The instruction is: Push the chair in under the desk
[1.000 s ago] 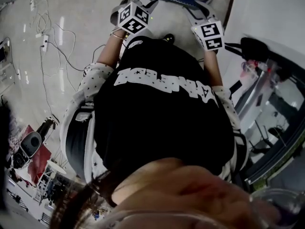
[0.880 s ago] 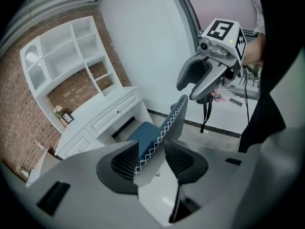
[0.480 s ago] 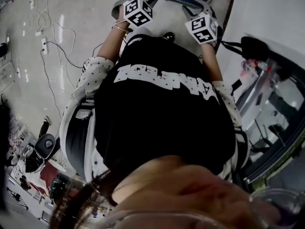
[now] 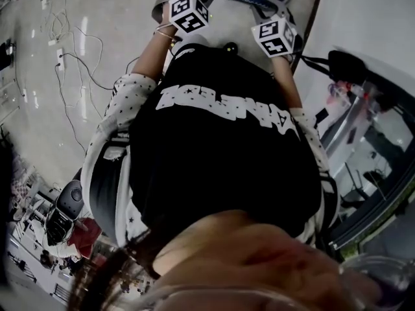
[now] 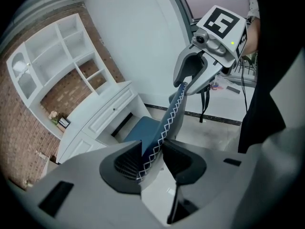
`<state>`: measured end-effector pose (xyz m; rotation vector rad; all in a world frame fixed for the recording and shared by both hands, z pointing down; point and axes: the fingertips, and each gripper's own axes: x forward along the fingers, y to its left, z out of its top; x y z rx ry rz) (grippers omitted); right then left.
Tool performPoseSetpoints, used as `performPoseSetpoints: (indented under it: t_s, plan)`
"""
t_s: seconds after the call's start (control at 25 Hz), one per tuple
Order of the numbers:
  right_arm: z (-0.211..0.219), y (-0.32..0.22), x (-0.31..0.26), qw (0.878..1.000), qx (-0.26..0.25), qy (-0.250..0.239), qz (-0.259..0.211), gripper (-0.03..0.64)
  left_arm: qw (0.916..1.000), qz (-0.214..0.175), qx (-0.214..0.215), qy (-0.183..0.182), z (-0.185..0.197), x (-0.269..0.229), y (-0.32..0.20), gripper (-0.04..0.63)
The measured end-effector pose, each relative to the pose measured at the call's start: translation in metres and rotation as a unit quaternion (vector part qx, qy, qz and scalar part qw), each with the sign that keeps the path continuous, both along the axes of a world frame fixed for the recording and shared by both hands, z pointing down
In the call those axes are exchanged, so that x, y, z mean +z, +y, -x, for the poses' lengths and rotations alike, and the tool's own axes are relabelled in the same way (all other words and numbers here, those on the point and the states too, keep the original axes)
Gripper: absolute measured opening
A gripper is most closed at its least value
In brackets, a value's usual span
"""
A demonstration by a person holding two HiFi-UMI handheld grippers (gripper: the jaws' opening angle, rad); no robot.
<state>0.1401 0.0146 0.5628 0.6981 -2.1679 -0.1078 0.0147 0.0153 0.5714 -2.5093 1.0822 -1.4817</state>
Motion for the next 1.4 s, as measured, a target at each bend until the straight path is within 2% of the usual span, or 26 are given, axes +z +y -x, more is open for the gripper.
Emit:
performPoseSetpoints:
  t_s: [0.2,0.68,0.88,1.12,1.4]
  plan:
    - [0.001,-0.002,0.002,1.000,0.006,-0.005,-0.002,0.150,1.0000,0.008,0.003,0.002,0.002,0.000,-0.002,0.170]
    - [0.006,-0.010,0.002,1.000,0.021,-0.005,0.002,0.150,0.9999,-0.003,0.011,-0.010,0.007,-0.001,-0.012,0.166]
    - [-0.002,-0.008,0.002,0.999,0.032,0.000,0.004,0.152,0.9998,0.000,0.016,-0.010,-0.001,0.000,-0.011,0.166]
    - [0.012,-0.021,0.004,0.999,0.045,0.001,0.012,0.154,0.9996,0.012,0.024,-0.003,0.012,-0.001,-0.024,0.166]
    - [0.011,-0.025,0.002,0.998,0.054,0.007,0.019,0.156,0.9993,0.017,0.032,-0.002,0.010,0.000,-0.028,0.164]
